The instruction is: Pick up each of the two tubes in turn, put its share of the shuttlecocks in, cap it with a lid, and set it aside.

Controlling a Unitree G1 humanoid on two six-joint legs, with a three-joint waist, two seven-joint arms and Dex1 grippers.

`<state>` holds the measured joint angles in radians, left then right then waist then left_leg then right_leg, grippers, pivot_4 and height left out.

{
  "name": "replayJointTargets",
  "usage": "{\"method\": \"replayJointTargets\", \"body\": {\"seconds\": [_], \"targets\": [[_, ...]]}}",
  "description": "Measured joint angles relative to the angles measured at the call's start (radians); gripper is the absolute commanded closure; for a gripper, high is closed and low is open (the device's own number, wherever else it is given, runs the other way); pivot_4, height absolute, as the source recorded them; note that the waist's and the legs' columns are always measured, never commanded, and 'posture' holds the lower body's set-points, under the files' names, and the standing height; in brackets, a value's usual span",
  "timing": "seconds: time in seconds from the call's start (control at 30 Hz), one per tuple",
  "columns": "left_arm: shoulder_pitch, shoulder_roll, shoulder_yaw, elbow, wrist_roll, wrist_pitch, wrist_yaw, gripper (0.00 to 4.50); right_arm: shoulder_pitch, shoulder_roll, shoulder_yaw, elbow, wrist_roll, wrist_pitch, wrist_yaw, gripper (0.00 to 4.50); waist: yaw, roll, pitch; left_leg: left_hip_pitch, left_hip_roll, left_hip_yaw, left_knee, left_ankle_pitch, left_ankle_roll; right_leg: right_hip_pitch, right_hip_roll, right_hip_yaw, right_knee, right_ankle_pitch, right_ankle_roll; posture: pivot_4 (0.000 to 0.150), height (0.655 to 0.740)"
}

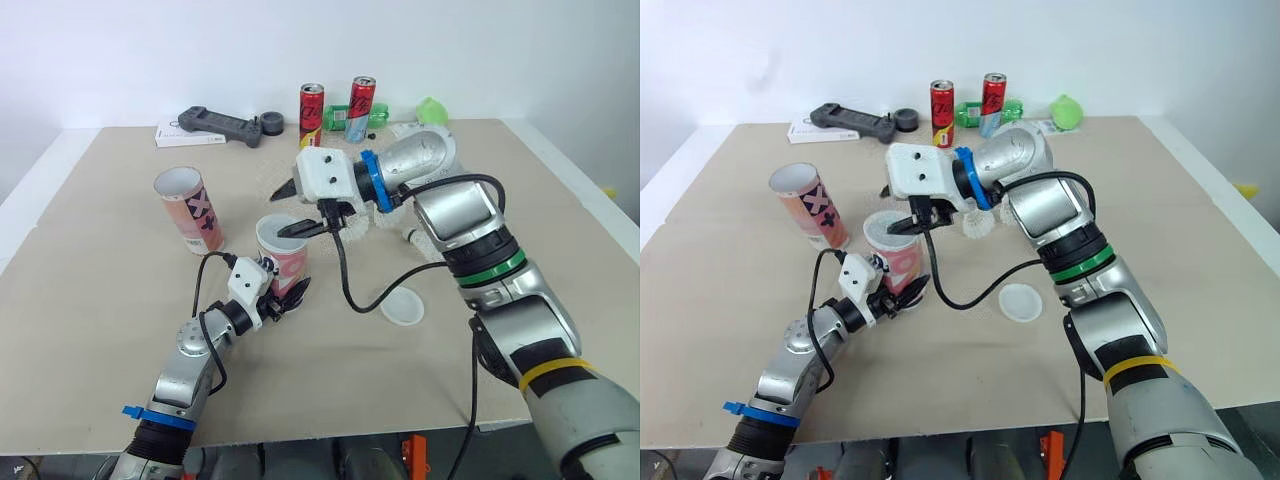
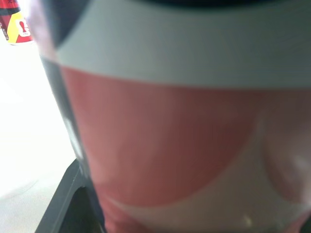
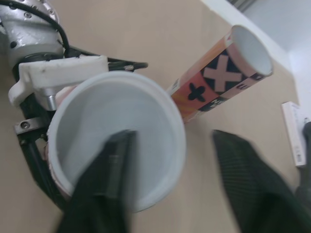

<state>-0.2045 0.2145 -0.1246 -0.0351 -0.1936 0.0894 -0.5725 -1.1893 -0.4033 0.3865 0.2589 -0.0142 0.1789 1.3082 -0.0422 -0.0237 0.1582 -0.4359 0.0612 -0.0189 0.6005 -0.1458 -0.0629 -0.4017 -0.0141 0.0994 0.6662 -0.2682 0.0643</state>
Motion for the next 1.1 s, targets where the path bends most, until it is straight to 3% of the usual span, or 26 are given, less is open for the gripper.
{"method": "replayJointTargets", "body": {"seconds": [0.03, 0.13, 0.23, 0.33, 0.47, 0.9, 1.1], "targets": [[0.0, 0.0, 0.0, 0.0, 0.0, 0.0, 0.0, 1.73, -0.005, 0.005, -0.006, 0.003, 0.001, 0.003, -0.004, 0.04, 0.0, 0.0, 0.0, 0.0, 0.0, 0.0, 0.0, 0.0, 0.0, 0.0, 0.0, 0.0, 0.0, 0.0, 0.0, 0.15, 0.74], [0.0, 0.0, 0.0, 0.001, -0.001, -0.001, 0.0, 1.73, -0.017, 0.009, -0.014, 0.017, 0.012, 0.022, -0.004, 0.21, 0.0, 0.0, 0.0, 0.0, 0.0, 0.0, 0.0, 0.0, 0.0, 0.0, 0.0, 0.0, 0.0, 0.0, 0.0, 0.15, 0.74], [-0.002, 0.0, 0.002, 0.002, -0.002, -0.002, -0.001, 1.73, -0.016, 0.008, -0.014, 0.022, 0.031, 0.048, 0.014, 1.31, 0.0, 0.0, 0.0, -0.001, 0.0, 0.0, 0.0, 0.0, 0.0, 0.0, 0.0, 0.0, 0.0, 0.0, 0.0, 0.15, 0.74], [-0.004, 0.0, 0.002, 0.005, -0.002, -0.003, -0.002, 1.73, -0.017, 0.008, -0.028, 0.022, 0.069, 0.08, 0.032, 2.96, 0.0, 0.0, 0.0, -0.001, 0.0, 0.0, 0.0, 0.0, 0.0, -0.001, 0.0, 0.0, 0.0, 0.0, 0.0, 0.15, 0.74], [-0.005, 0.0, 0.004, 0.006, -0.002, -0.003, -0.002, 1.73, -0.016, 0.004, -0.048, 0.016, 0.116, 0.126, 0.06, 4.42, 0.0, 0.0, 0.0, -0.001, 0.0, 0.0, 0.0, 0.0, 0.0, -0.001, 0.0, 0.0, 0.0, 0.0, 0.0, 0.15, 0.74], [0.001, -0.002, 0.002, 0.006, -0.001, -0.002, 0.007, 1.73, 0.041, 0.018, 0.017, -0.029, 0.068, 0.14, 0.057, 4.42, -0.003, 0.001, -0.002, 0.001, 0.0, 0.0, 0.0, 0.0, 0.0, 0.0, 0.001, 0.0, 0.0, -0.001, -0.002, 0.15, 0.74], [0.006, -0.004, -0.005, 0.01, 0.0, 0.005, 0.02, 1.73, 0.048, 0.002, 0.048, -0.049, 0.024, 0.134, 0.059, 4.42, -0.003, 0.002, -0.008, 0.01, 0.0, 0.0, -0.001, -0.002, -0.002, 0.009, 0.0, 0.0, 0.0, -0.005, -0.004, 0.15, 0.74]]}}
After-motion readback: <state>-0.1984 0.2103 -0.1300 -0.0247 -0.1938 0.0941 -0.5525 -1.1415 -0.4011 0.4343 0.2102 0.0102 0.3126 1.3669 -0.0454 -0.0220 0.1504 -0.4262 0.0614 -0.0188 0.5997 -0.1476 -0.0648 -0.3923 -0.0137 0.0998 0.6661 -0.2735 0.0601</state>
